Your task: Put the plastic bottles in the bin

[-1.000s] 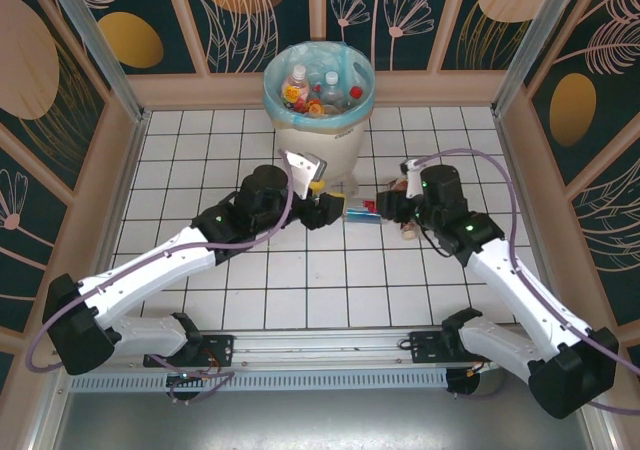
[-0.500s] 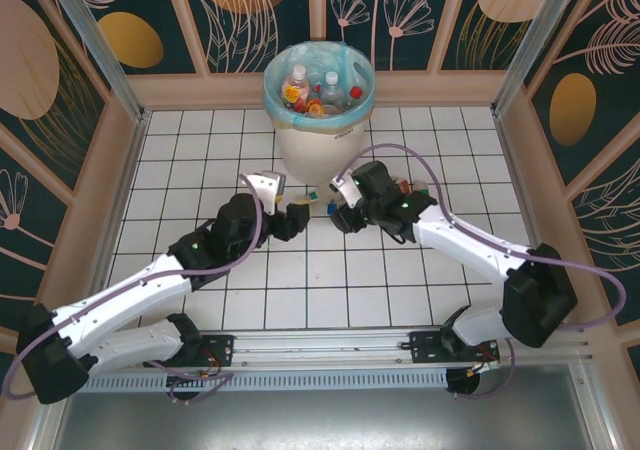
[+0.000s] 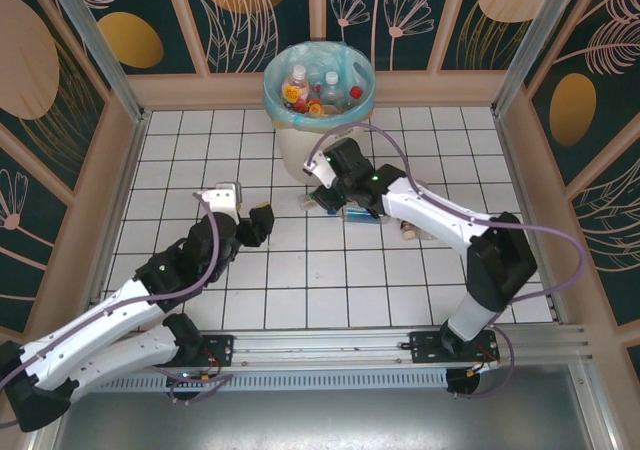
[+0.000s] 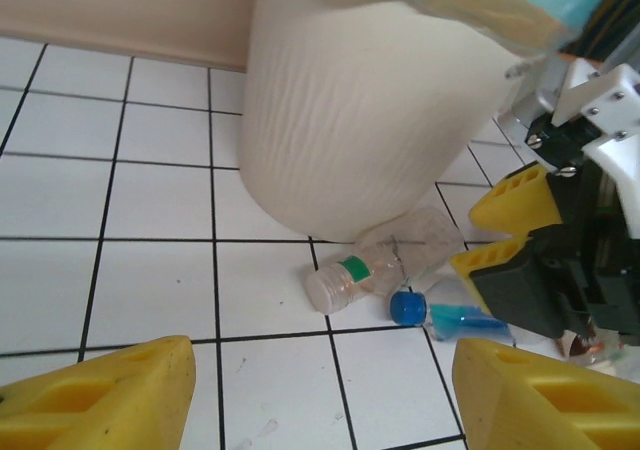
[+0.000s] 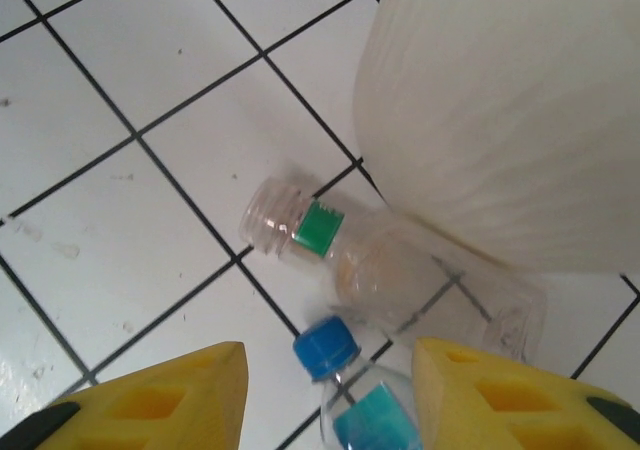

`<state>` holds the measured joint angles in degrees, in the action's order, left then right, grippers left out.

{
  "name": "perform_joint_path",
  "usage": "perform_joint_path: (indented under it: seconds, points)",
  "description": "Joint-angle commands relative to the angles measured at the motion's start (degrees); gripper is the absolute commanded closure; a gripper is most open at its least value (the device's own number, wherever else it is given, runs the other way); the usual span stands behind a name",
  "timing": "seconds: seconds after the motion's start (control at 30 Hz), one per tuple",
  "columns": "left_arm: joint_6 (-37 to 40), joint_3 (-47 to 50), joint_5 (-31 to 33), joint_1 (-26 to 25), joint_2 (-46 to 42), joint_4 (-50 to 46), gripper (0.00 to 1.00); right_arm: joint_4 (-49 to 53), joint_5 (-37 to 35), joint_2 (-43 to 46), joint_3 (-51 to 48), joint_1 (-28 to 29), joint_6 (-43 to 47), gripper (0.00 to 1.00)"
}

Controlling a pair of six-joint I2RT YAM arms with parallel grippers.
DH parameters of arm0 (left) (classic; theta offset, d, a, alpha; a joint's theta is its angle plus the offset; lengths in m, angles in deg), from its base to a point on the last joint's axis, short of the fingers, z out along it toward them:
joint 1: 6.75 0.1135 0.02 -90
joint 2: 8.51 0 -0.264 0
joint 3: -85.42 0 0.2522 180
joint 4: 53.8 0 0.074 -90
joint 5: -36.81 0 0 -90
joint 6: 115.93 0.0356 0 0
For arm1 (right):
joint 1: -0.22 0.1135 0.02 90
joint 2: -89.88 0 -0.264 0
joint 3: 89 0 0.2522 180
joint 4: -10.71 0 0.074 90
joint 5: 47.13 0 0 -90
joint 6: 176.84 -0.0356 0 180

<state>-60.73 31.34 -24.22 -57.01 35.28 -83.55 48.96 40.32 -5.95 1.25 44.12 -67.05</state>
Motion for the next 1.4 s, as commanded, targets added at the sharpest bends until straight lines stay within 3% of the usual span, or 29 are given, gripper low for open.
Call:
perform_joint_path:
  seconds: [0.0,0.33,0.8,1.37]
  points:
    - [-9.68,4.17,2.34,0.01,-2.91,-1.99,0.31,4.73,-3.2,-4.38,4.98,1.43,1.7,0.53]
    - [-14.51,10.38,-2.93,0.04,-3.17,1.43,0.3,15.06,-6.25,-16.37,14.28,3.1,1.01,0.61]
    - [-11.61,10.81,-3.8,0.05,-1.84,2.9,0.29,18.32,-11.71,-19.42,12.11,3.39,1.39,0.58]
    - [-10.72,8.76,-3.2,0.07,-0.64,2.17,0.29,17.04,-13.0,-24.18,10.06,3.03,3.14,0.57]
